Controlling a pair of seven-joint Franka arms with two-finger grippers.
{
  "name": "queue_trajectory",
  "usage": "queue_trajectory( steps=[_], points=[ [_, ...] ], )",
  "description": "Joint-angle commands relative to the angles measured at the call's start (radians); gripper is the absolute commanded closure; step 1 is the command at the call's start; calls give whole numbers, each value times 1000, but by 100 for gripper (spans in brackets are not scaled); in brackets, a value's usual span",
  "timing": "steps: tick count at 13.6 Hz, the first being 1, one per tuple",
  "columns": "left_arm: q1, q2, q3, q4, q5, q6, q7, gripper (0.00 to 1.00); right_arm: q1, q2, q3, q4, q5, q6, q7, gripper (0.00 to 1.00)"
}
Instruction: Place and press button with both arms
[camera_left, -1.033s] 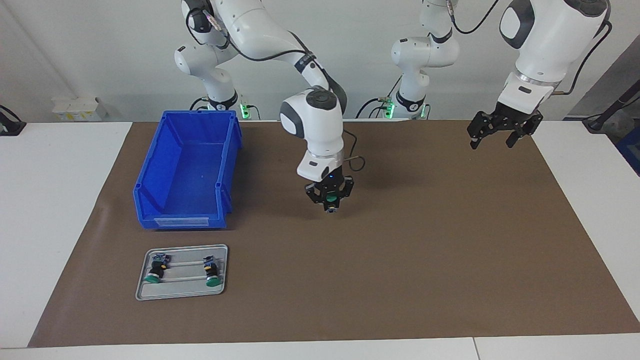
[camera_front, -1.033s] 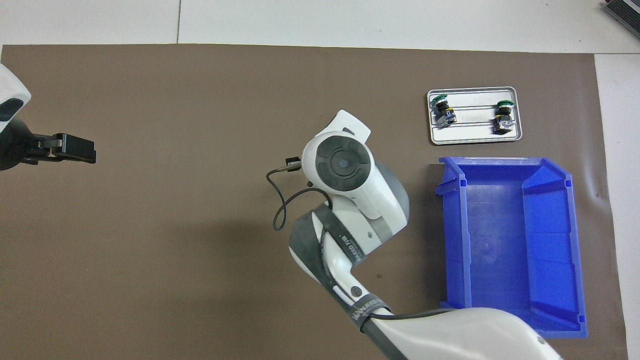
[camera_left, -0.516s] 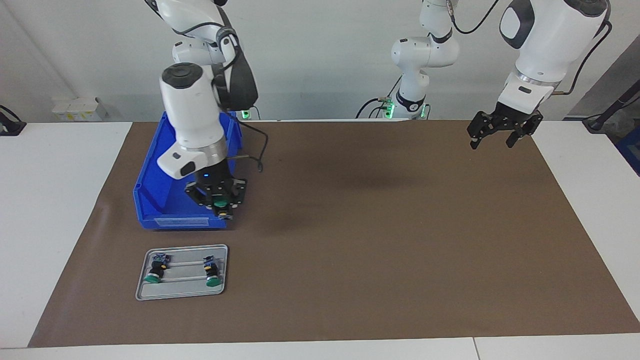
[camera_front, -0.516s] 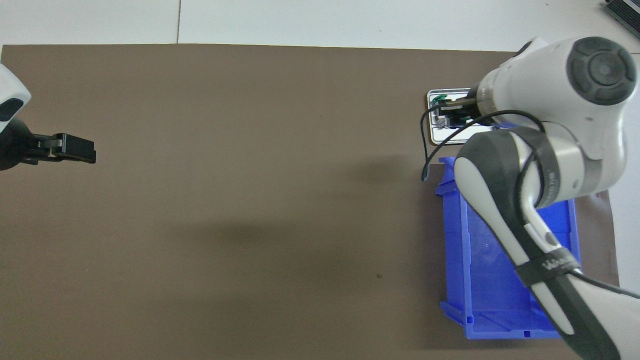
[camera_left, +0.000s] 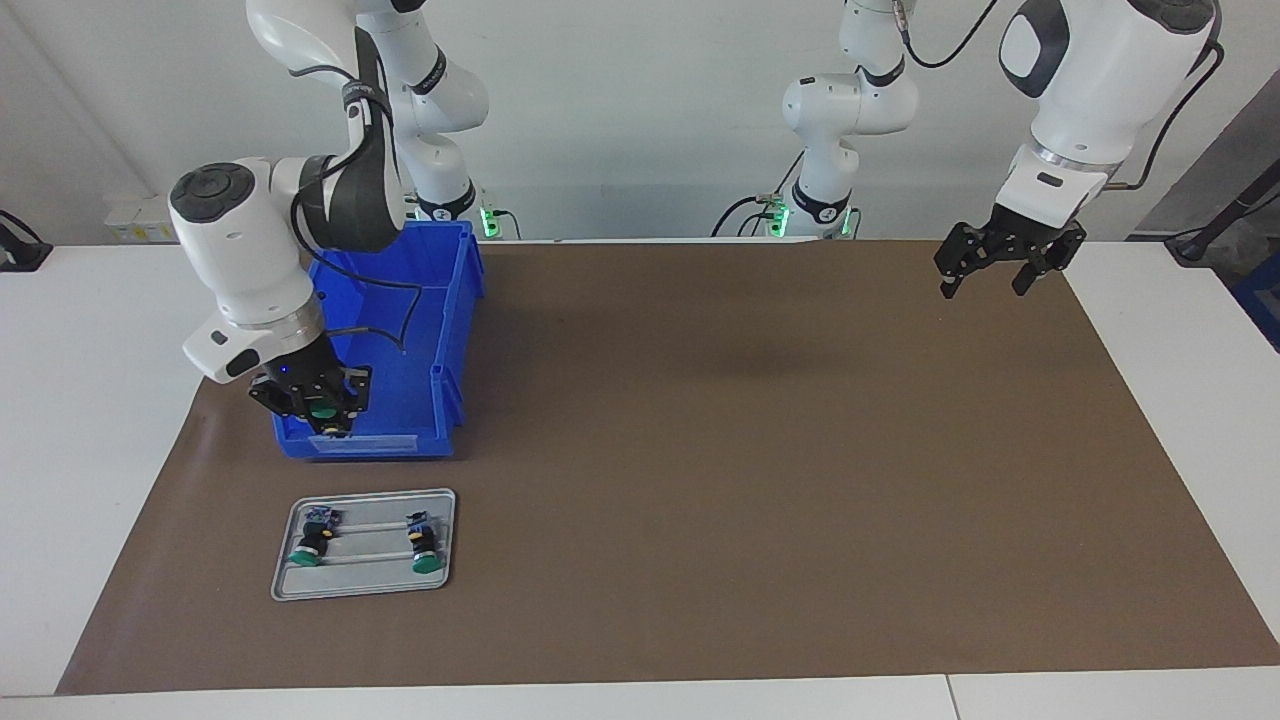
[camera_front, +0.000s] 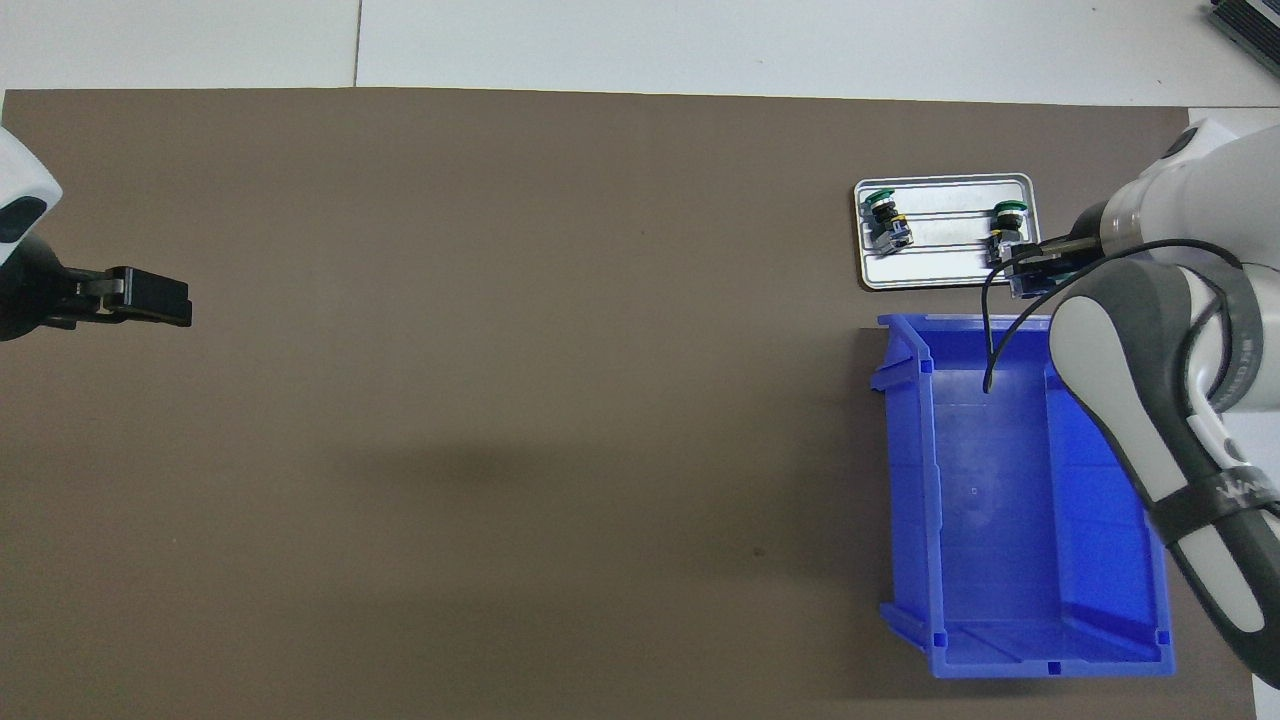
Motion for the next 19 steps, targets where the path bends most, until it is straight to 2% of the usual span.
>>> queue_trajectory(
  steps=[1,5,8,12,13,14,15,16,17,18,19],
  points=[
    [2,-27,1,-30,-10,10,4,0,-16,-82,18,-127,43,31,-19,100],
    [2,-27,1,-30,-10,10,4,0,-17,-177,17,-346,90,121,-19,100],
    [2,-27,1,-30,-10,10,4,0,-25,-225,15,-516,90,285,-26,100],
    [2,-27,1,-30,-10,10,4,0,-42,-208,17,-550,90,319,-29,100],
    [2,-27,1,-30,-10,10,4,0,-42,-202,17,-554,90,325,-29,90],
    [2,-27,1,-30,-10,10,4,0,-42,-194,17,-555,90,328,-27,62],
    [2,-27,1,-30,-10,10,4,0,-42,-189,15,-557,90,328,-23,38],
    [2,-27,1,-30,-10,10,4,0,-40,-188,17,-557,90,325,-18,21],
    [2,-27,1,-30,-10,10,4,0,-40,-186,17,-551,90,321,-16,7],
    [2,-27,1,-30,-10,10,4,0,-39,-186,17,-538,90,317,-16,2],
    [2,-27,1,-30,-10,10,4,0,-31,-188,17,-506,90,307,-16,1]
  ],
)
